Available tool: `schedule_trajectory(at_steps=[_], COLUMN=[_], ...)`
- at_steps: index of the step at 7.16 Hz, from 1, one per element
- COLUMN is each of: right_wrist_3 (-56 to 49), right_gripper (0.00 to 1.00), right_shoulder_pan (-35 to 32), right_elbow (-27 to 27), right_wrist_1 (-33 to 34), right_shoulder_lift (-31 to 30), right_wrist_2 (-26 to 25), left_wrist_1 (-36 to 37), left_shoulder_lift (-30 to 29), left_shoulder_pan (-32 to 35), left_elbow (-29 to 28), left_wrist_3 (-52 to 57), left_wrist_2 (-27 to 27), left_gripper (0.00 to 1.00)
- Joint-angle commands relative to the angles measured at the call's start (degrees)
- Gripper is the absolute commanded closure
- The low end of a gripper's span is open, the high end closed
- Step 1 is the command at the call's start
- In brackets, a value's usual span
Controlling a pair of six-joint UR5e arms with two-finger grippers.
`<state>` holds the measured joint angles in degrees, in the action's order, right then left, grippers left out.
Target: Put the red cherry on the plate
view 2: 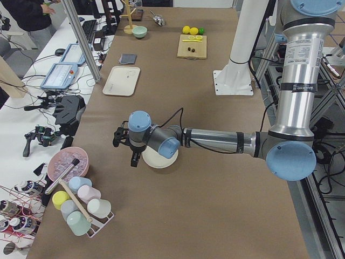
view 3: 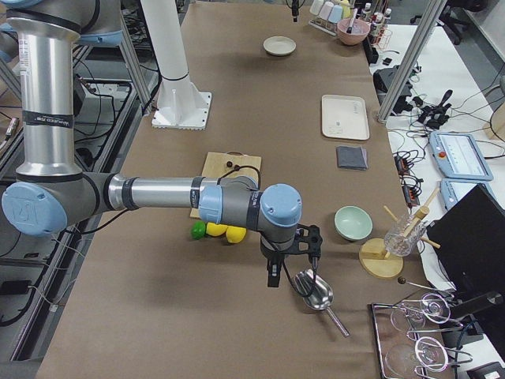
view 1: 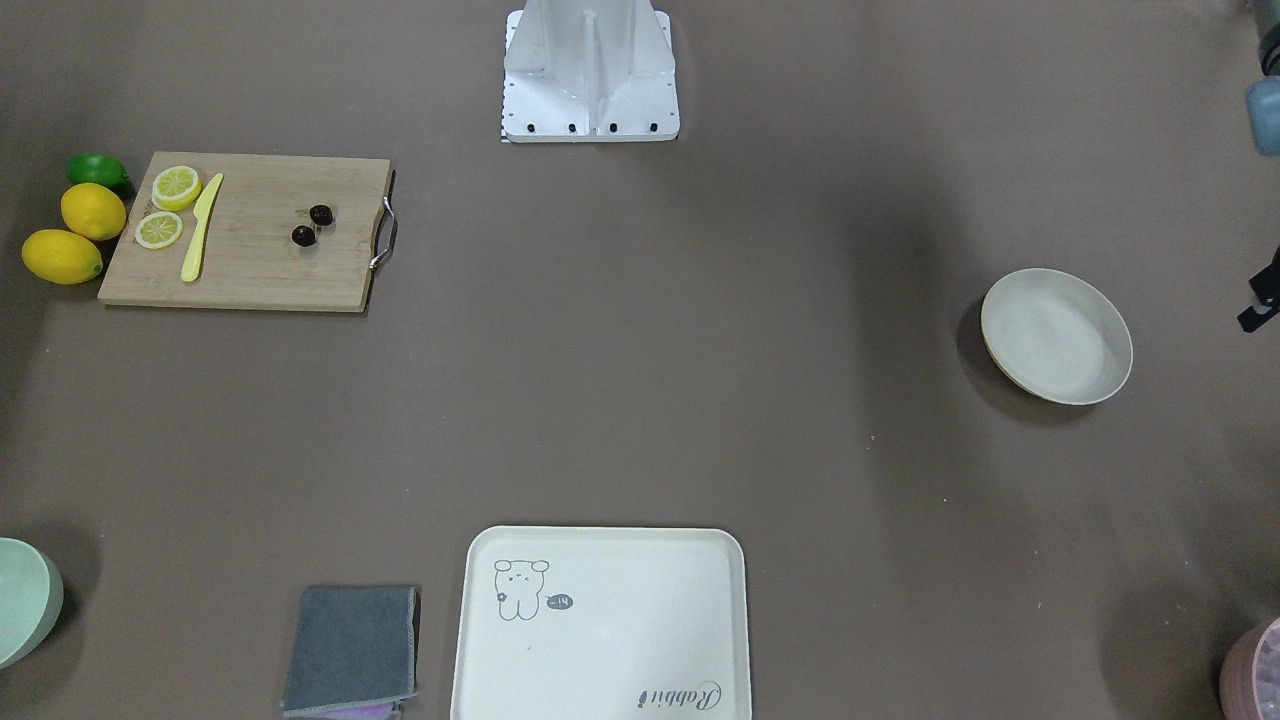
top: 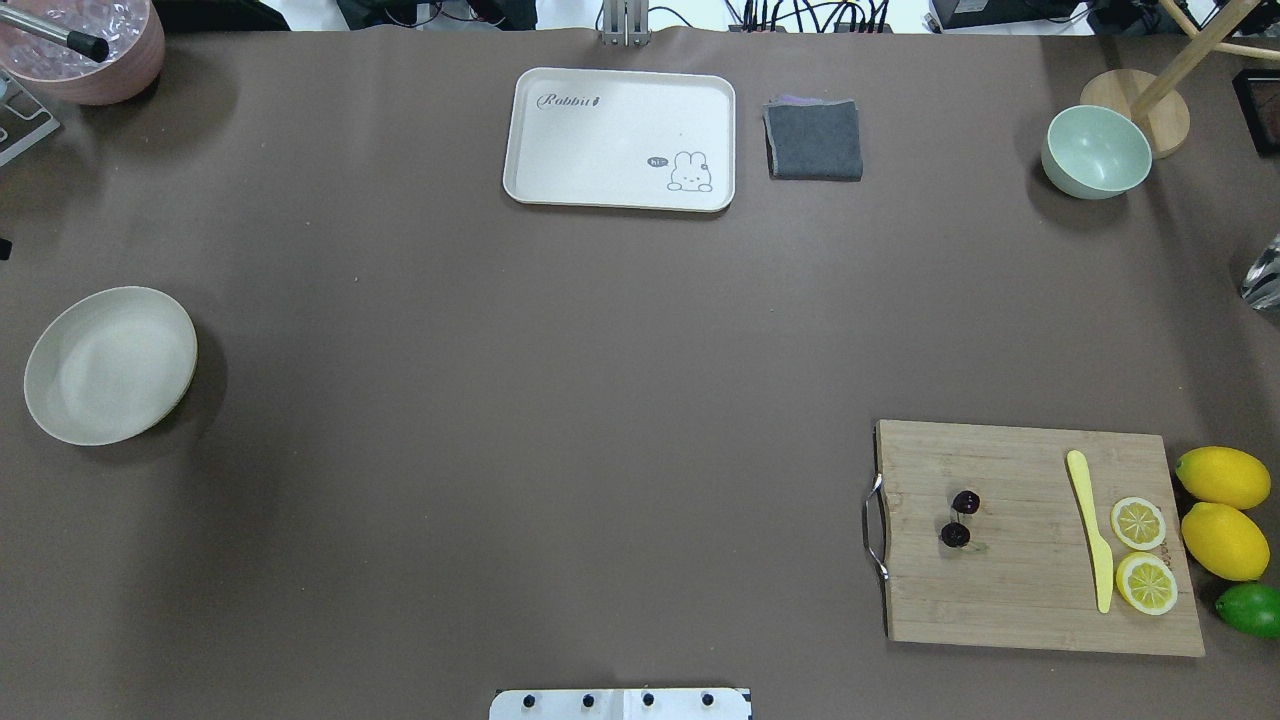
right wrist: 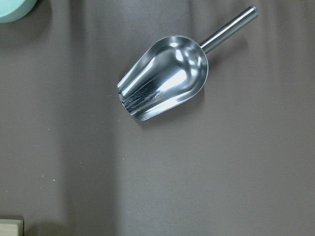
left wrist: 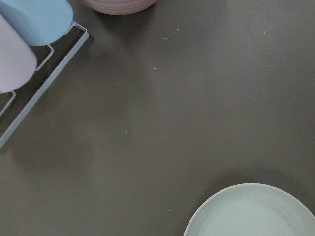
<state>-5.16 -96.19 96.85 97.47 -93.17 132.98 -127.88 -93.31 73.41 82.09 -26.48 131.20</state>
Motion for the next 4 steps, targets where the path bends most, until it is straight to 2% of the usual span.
schedule_trajectory(at_steps=[1, 4], right_wrist_3=[1.98, 2.08], right_gripper=[0.00, 0.00], right_shoulder_pan=[-0.05, 0.04], right_elbow=[-0.08, -0.08], right_wrist_1=[-1.75, -1.85], right_shoulder_lift=[-0.17, -0.26], right_wrist_2=[-0.09, 0.00], left_wrist_1=[-11.48, -11.60], left_shoulder_lift=[0.06, 0.59], left_shoulder_pan=[-3.00, -5.90], left_elbow=[-8.24, -8.53], left_wrist_3=[-1.20, -2.61], left_wrist_2=[-1.21, -0.68], left_gripper=[0.02, 0.02])
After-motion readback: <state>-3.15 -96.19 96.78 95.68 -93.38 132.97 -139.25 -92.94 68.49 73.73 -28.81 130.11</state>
